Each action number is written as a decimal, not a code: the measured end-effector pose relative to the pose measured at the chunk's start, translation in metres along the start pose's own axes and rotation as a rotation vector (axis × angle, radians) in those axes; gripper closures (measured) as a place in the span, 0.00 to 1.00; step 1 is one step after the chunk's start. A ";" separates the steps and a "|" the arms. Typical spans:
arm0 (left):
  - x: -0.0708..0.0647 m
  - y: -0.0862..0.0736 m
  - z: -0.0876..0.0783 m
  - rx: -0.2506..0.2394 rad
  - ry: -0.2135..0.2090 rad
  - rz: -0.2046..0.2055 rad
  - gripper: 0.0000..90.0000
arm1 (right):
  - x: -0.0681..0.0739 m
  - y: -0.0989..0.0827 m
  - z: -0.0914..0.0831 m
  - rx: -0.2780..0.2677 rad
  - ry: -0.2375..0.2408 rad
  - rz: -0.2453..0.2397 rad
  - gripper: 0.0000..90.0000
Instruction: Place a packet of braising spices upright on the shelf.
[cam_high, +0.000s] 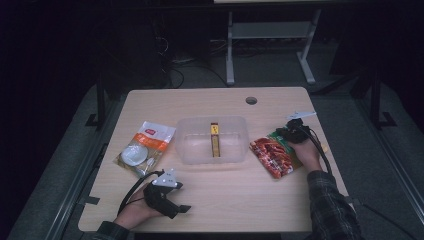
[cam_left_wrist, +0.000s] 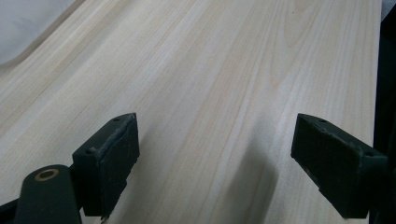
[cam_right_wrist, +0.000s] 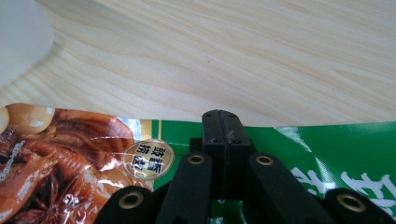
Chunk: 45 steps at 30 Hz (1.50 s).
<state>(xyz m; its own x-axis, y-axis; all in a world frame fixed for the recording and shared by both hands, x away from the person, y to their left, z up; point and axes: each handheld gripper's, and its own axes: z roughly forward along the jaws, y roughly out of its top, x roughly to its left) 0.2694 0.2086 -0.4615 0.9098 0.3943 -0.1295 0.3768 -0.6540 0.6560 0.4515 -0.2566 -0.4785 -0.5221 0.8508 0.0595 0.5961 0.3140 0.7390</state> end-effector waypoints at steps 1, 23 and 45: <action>0.000 0.000 0.000 0.001 -0.001 0.000 0.16 | 0.001 0.000 0.000 0.001 0.001 0.001 1.00; -0.001 0.000 0.000 0.004 -0.001 0.003 0.16 | 0.026 -0.032 -0.030 -0.002 0.129 0.016 1.00; -0.002 0.000 -0.001 -0.002 -0.006 0.005 0.16 | 0.018 -0.051 -0.092 0.087 -0.067 -0.048 1.00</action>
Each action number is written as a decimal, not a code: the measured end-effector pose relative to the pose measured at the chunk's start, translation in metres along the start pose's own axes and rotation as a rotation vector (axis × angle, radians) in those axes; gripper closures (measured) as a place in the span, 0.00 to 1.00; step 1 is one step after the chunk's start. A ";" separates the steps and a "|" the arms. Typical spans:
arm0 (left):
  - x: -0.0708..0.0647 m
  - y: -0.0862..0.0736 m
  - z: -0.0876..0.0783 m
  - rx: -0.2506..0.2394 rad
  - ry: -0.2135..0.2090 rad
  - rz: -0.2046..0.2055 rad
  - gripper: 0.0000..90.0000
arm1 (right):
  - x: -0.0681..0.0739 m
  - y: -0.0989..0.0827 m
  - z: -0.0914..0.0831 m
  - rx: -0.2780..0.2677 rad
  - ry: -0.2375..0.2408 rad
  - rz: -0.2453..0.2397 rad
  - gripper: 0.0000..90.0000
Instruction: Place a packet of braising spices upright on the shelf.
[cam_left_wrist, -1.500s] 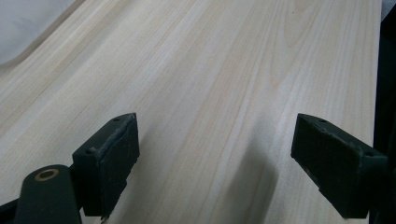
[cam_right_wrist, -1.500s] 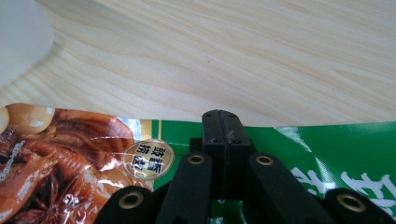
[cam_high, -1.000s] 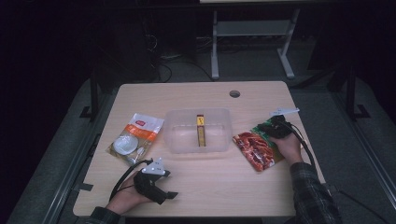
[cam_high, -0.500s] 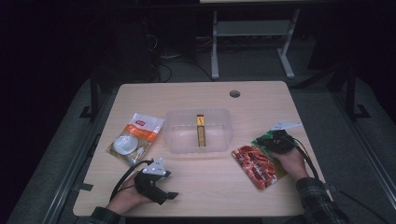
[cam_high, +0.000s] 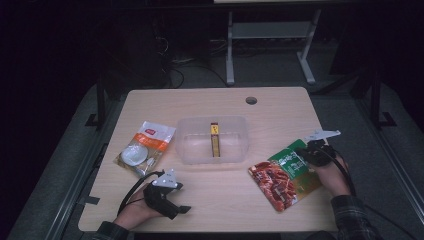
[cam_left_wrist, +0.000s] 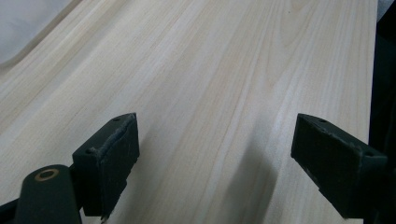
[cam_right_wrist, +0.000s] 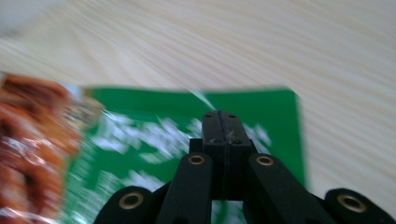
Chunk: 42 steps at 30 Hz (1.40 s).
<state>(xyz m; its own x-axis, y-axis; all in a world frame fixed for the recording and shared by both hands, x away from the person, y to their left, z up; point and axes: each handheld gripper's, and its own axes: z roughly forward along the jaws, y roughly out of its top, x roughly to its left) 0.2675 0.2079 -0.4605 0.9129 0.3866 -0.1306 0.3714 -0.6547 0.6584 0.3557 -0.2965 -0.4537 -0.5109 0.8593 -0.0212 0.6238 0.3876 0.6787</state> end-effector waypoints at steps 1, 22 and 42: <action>0.000 0.000 0.000 0.000 0.001 0.000 0.16 | -0.004 -0.003 -0.002 0.002 -0.011 0.003 1.00; 0.000 0.000 0.001 0.009 0.002 -0.002 0.16 | -0.022 -0.028 -0.012 0.079 -0.025 0.029 1.00; 0.000 0.001 0.002 0.009 -0.001 -0.003 0.16 | 0.020 -0.023 -0.013 0.116 0.125 -0.074 1.00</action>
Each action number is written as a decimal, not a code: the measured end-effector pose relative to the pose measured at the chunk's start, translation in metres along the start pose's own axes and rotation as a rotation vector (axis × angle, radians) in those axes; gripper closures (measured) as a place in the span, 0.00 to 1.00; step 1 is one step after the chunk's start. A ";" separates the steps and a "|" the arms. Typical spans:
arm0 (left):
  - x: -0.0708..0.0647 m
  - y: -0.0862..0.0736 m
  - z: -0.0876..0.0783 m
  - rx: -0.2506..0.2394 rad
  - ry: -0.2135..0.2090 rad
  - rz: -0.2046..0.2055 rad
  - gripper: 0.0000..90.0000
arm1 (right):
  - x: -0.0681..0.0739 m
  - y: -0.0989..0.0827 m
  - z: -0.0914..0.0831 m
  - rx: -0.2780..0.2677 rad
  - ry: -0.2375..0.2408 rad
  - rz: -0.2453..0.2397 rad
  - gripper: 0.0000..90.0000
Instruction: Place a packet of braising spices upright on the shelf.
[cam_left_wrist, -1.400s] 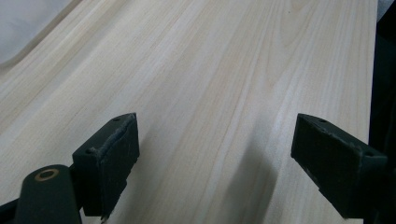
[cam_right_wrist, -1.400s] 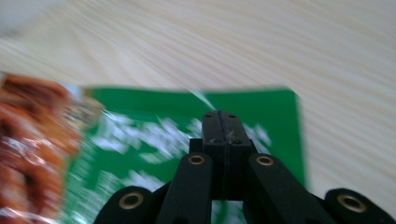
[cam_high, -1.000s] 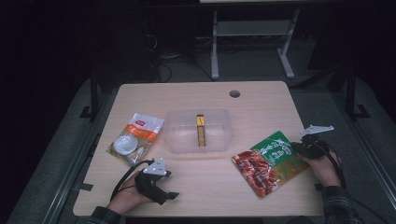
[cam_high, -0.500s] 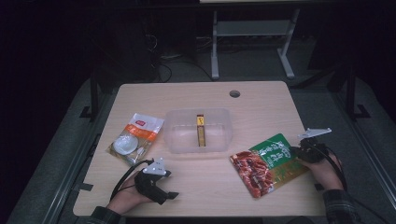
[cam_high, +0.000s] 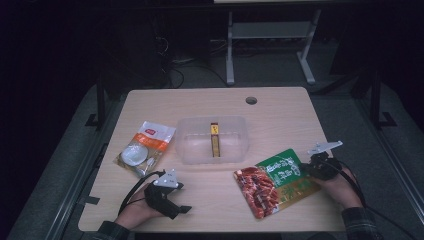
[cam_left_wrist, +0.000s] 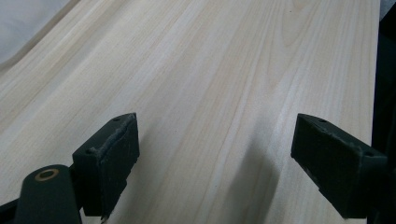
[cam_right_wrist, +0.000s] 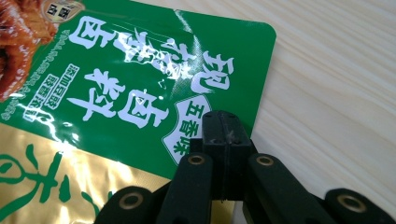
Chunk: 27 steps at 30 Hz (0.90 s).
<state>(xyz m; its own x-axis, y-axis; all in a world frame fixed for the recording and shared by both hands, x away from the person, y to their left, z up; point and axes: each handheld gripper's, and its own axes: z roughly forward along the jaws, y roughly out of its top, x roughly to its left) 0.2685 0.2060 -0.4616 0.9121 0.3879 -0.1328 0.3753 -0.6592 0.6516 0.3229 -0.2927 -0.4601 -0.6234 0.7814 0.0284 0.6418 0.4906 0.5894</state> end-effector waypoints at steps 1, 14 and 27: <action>0.000 0.000 0.000 0.001 0.000 0.001 0.16 | 0.002 0.001 0.001 -0.004 0.010 -0.004 1.00; 0.000 0.000 0.000 -0.001 0.004 0.002 0.16 | 0.041 0.016 0.009 0.035 0.105 -0.126 1.00; 0.001 0.000 -0.002 -0.011 0.009 -0.006 0.16 | 0.100 0.033 0.020 0.064 0.226 -0.268 1.00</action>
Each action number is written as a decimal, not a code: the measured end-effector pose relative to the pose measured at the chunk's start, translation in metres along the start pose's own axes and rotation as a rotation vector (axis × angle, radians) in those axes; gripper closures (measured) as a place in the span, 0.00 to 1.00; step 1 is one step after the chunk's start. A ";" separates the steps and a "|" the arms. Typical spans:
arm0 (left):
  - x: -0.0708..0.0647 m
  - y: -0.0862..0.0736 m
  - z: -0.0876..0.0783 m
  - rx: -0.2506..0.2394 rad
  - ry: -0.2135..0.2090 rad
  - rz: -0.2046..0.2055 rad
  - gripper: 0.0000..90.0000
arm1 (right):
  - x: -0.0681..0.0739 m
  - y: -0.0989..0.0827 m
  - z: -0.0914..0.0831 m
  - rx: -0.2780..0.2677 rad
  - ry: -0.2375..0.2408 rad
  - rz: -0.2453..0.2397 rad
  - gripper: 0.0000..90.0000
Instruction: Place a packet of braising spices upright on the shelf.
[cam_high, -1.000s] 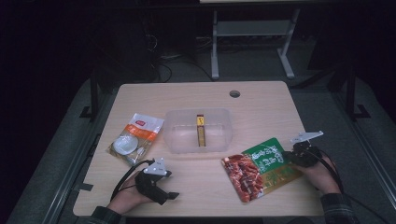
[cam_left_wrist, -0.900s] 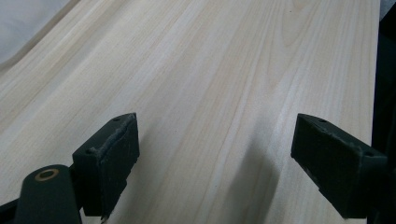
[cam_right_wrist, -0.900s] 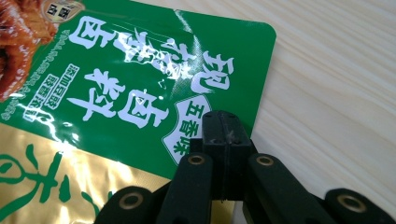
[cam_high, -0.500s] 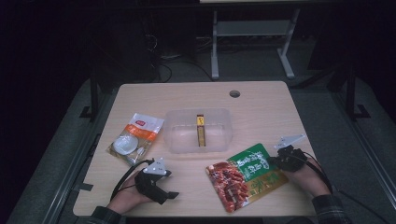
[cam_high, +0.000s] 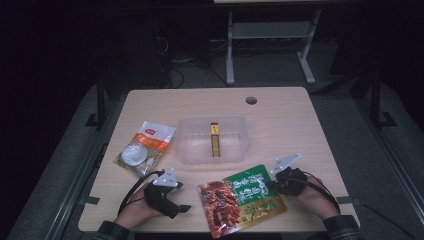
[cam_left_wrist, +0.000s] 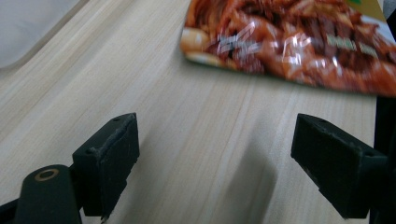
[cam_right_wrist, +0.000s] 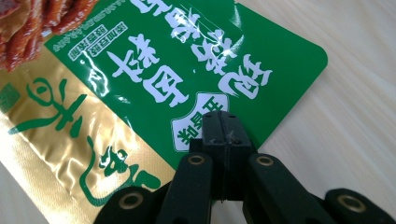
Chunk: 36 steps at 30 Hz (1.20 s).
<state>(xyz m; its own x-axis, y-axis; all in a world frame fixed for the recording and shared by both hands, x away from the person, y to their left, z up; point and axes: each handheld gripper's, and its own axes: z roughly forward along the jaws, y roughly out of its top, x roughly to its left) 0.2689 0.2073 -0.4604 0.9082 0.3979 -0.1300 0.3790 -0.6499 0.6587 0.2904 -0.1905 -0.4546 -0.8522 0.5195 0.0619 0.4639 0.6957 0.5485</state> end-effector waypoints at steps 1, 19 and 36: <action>0.000 0.000 0.000 0.002 0.001 0.000 0.16 | 0.003 0.003 0.002 0.001 0.007 -0.019 1.00; -0.002 0.002 0.002 0.000 -0.006 -0.011 0.16 | 0.047 0.052 0.040 -0.025 0.091 -0.215 1.00; -0.019 0.011 0.013 0.021 0.011 -0.022 0.16 | 0.028 0.044 0.017 -0.233 0.039 -0.012 0.42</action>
<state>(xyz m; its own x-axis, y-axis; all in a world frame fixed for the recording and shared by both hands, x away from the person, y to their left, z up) 0.2581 0.1838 -0.4603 0.8976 0.4193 -0.1356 0.4025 -0.6546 0.6399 0.2907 -0.1368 -0.4428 -0.8681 0.4892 0.0842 0.3893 0.5656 0.7270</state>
